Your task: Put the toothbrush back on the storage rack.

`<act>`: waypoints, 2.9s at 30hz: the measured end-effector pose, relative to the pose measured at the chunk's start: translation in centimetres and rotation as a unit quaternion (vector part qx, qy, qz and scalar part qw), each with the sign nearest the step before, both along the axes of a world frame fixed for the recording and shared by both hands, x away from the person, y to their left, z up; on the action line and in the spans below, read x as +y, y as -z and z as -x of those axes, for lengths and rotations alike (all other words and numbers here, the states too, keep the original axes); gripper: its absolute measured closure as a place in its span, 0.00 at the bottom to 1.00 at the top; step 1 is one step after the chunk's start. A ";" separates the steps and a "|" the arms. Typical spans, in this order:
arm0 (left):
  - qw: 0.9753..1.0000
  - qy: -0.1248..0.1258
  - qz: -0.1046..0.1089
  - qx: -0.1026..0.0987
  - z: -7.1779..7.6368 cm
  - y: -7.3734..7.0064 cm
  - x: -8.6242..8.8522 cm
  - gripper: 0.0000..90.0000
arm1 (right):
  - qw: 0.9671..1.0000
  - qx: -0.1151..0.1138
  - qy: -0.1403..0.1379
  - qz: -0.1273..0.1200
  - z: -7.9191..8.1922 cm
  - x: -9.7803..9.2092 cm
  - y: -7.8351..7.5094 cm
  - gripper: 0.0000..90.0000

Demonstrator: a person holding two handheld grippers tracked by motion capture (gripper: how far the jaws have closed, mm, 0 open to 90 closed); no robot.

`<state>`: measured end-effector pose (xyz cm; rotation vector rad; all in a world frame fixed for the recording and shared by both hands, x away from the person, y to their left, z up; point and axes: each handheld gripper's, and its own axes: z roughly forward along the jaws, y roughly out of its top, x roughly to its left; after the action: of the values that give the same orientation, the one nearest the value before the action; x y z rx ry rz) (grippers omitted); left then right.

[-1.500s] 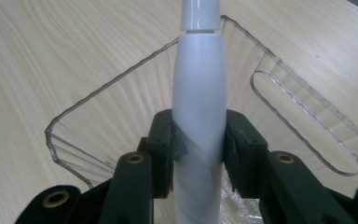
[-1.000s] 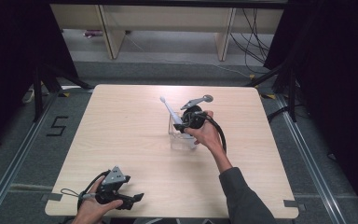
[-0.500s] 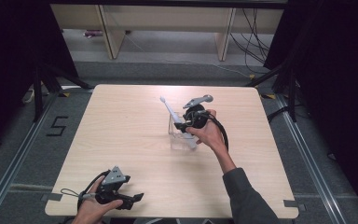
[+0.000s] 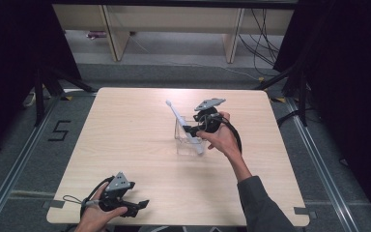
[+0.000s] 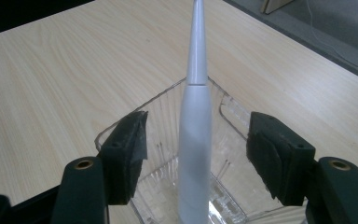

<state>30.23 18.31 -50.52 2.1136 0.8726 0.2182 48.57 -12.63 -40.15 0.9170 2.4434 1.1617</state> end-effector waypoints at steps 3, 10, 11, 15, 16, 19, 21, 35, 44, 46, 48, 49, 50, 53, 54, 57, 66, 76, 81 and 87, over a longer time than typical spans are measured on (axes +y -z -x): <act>1.000 -0.001 0.000 -0.004 -0.1 0.0 0.0 0.17 | 1.000 -0.014 -0.003 0.001 0.1 -0.4 -0.3 0.41; 1.000 -0.002 0.001 -0.003 -0.1 0.1 0.0 0.17 | 1.000 -0.019 0.006 0.003 0.8 -1.5 -1.1 0.36; 1.000 -0.002 -0.001 -0.003 0.0 0.0 0.0 0.17 | 1.000 -0.026 0.002 0.002 0.8 -1.7 -1.2 0.36; 1.000 -0.005 0.006 0.003 0.0 0.1 0.0 0.17 | 0.999 -0.031 0.013 -0.005 1.3 -2.2 -1.6 0.35; 1.000 -0.005 0.006 0.002 0.0 0.1 0.0 0.17 | 0.999 -0.034 0.010 0.000 1.4 -2.4 -1.8 0.35; 1.000 -0.001 -0.001 0.000 -0.1 0.0 0.2 0.17 | 0.999 -0.042 0.006 0.000 1.5 -2.6 -1.9 0.34; 1.000 -0.001 -0.001 0.001 -0.1 0.0 0.1 0.17 | 0.999 -0.043 0.014 -0.004 1.8 -2.7 -2.0 0.34; 1.000 -0.006 0.006 0.002 0.0 0.1 0.0 0.17 | 0.998 -0.057 0.017 0.010 3.0 -5.2 -2.3 0.34; 1.000 -0.006 0.006 0.002 0.0 0.1 0.0 0.17 | 0.998 -0.062 0.014 0.012 3.6 -6.0 -2.5 0.34; 1.000 -0.006 0.006 0.002 0.0 0.1 0.0 0.17 | 0.998 -0.055 0.016 0.008 3.7 -6.2 -2.4 0.34; 1.000 -0.006 0.006 0.002 0.0 0.1 0.0 0.17 | 0.998 -0.053 0.021 0.012 3.9 -6.4 -2.3 0.34; 1.000 -0.006 0.006 0.002 0.0 0.1 0.0 0.17 | 0.998 -0.055 0.019 0.013 3.9 -6.6 -2.3 0.34; 1.000 -0.006 0.006 0.002 0.0 0.1 0.0 0.17 | 0.998 -0.055 0.022 0.012 4.0 -6.7 -2.2 0.34; 1.000 -0.007 0.006 0.002 0.0 0.1 0.0 0.17 | 0.998 -0.057 0.025 0.013 4.2 -7.1 -2.1 0.34; 1.000 -0.007 0.005 0.002 0.0 0.1 0.0 0.17 | 0.998 -0.060 0.027 0.010 4.3 -7.2 -2.0 0.34; 1.000 -0.004 -0.004 -0.002 -0.1 0.1 0.1 0.17 | 0.997 -0.065 0.027 0.013 4.4 -7.7 -2.0 0.34; 1.000 -0.007 0.005 0.001 0.0 0.1 0.0 0.17 | 0.998 -0.062 0.030 0.012 5.4 -8.7 -1.9 0.33; 1.000 -0.005 0.005 0.001 0.0 0.1 -0.1 0.17 | 0.997 -0.067 0.039 0.005 6.4 -9.9 -1.4 0.33; 1.000 -0.003 0.000 0.000 0.0 0.1 0.0 0.17 | 0.998 -0.055 0.038 0.009 6.8 -10.5 -1.4 0.33; 1.000 -0.001 -0.001 -0.001 0.0 0.0 0.0 0.17 | 0.997 -0.056 0.045 0.002 7.1 -10.9 -1.1 0.33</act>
<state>30.28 18.34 -50.55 2.1142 0.8748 0.2216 41.43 -23.48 -39.05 0.9242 2.2922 1.1451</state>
